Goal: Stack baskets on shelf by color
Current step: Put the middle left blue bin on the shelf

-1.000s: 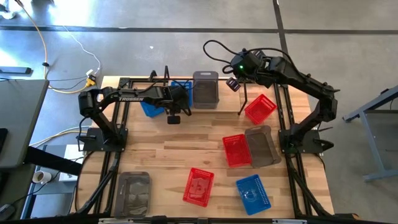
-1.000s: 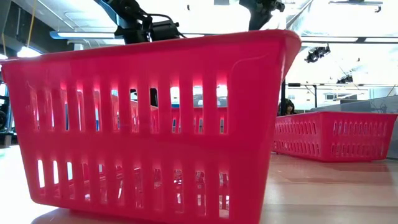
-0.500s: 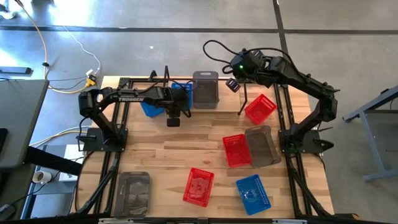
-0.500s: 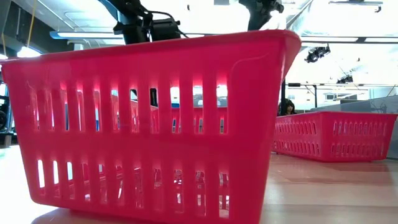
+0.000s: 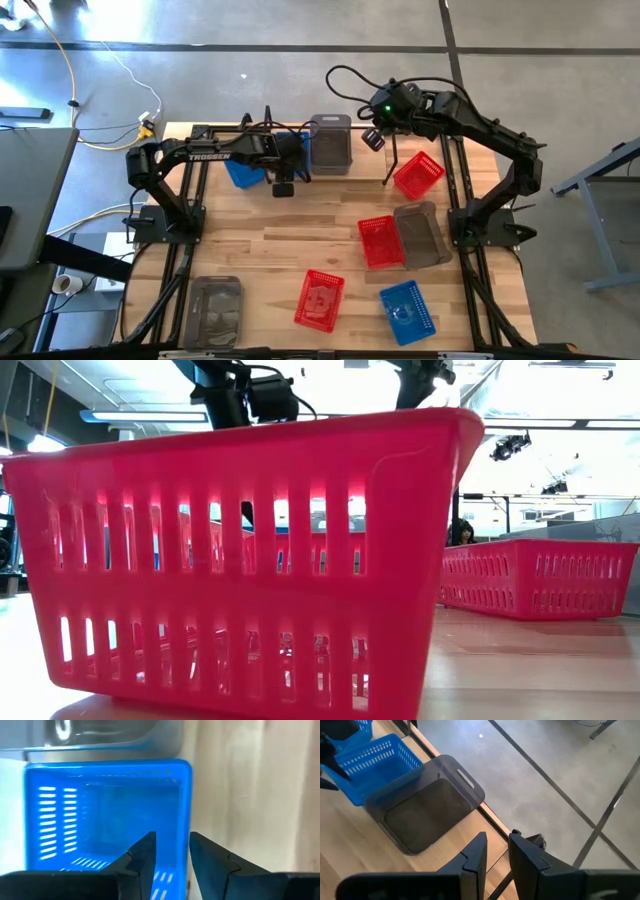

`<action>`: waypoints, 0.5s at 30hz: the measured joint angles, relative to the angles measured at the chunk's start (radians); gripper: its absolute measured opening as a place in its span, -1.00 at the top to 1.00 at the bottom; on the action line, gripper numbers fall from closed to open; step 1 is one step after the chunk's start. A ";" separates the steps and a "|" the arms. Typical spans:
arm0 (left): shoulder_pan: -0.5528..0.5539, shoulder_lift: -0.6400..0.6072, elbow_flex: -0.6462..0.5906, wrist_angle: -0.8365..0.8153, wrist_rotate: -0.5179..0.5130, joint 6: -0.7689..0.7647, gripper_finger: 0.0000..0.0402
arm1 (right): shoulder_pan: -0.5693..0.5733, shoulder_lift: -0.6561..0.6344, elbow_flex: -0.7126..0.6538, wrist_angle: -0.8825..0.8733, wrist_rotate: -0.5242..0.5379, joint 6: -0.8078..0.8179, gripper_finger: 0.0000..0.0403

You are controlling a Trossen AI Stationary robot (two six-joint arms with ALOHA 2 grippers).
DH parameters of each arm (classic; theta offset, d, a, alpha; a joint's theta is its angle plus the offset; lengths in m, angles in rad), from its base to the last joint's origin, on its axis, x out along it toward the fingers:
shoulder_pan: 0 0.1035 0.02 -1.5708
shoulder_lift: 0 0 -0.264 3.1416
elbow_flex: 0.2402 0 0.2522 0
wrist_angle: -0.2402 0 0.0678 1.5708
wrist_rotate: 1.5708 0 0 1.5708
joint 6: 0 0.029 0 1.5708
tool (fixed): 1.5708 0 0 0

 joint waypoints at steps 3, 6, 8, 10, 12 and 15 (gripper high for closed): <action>0.003 0.000 0.000 0.010 -0.028 0.008 0.46 | 0.000 0.000 0.000 0.000 -0.011 0.002 0.67; 0.004 0.000 0.000 0.005 -0.017 0.000 0.46 | 0.000 0.000 0.000 0.000 -0.011 0.003 0.67; 0.003 0.000 0.000 -0.011 0.011 -0.001 0.46 | 0.000 0.000 0.000 0.000 -0.012 0.003 0.67; -0.002 0.000 0.000 -0.024 0.033 -0.012 0.46 | 0.000 0.000 0.000 -0.002 -0.017 0.003 0.67; -0.009 0.000 0.000 -0.035 0.052 -0.028 0.46 | 0.000 0.000 0.000 -0.012 -0.043 0.008 0.67; -0.020 -0.003 0.000 -0.042 0.072 -0.057 0.46 | 0.000 0.000 0.000 -0.033 -0.098 0.030 0.67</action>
